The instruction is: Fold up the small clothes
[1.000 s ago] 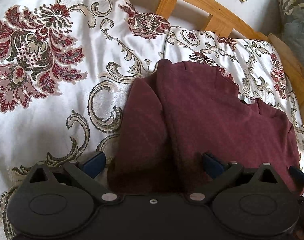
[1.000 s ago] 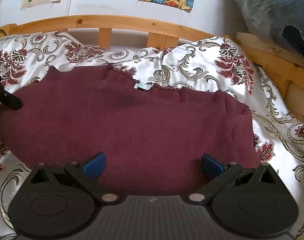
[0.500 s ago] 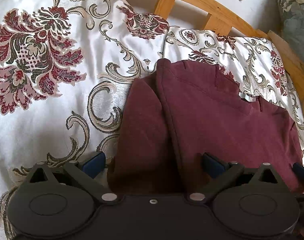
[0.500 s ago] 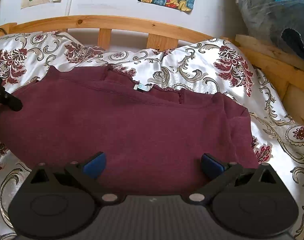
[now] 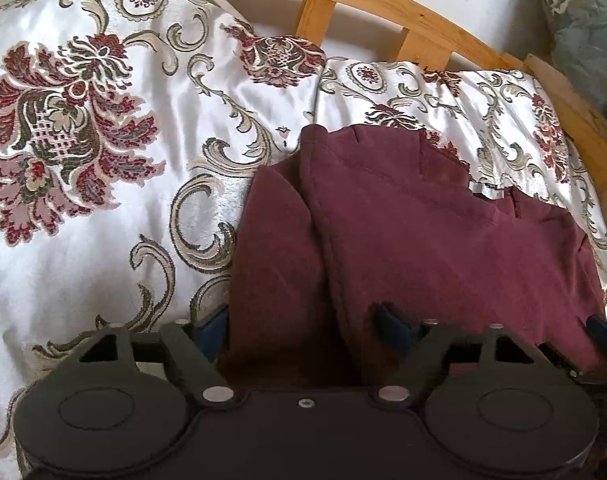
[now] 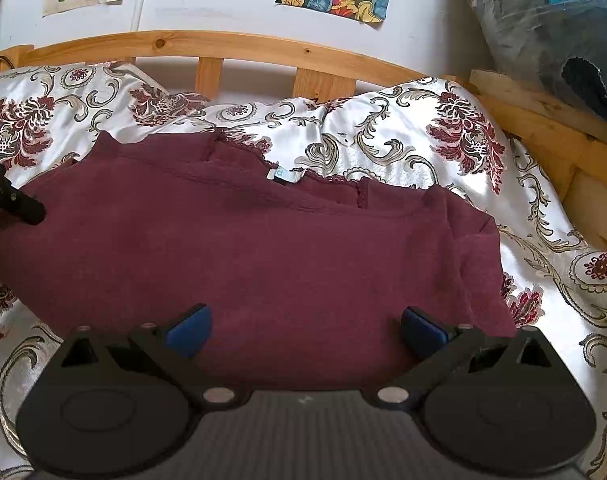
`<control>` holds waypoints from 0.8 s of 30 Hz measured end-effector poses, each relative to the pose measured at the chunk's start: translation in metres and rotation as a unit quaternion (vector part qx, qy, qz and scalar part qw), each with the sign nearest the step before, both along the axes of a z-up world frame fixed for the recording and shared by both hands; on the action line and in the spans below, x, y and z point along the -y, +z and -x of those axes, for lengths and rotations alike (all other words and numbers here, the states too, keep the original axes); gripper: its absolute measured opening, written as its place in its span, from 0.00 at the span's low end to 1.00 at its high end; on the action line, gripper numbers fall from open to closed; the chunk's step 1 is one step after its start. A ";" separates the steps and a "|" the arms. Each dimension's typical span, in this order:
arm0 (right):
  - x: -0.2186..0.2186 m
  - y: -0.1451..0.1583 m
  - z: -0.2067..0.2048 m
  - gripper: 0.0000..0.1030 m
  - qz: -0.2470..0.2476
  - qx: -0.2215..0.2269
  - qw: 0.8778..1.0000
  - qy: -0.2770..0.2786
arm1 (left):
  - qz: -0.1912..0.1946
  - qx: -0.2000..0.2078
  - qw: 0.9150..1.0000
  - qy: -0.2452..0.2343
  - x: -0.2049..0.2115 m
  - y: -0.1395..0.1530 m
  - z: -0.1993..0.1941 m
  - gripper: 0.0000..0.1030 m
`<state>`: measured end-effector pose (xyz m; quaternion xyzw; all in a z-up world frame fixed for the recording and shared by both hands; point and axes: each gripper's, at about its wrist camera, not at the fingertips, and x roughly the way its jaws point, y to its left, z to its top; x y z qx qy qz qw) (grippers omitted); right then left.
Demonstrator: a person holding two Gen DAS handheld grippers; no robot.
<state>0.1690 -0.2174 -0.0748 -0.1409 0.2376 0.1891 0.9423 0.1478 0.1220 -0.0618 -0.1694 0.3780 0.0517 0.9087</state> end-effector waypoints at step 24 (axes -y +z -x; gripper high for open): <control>0.002 0.000 -0.003 1.00 -0.011 -0.012 1.000 -0.002 | -0.019 -0.029 0.999 0.032 0.015 0.017 -0.003 0.25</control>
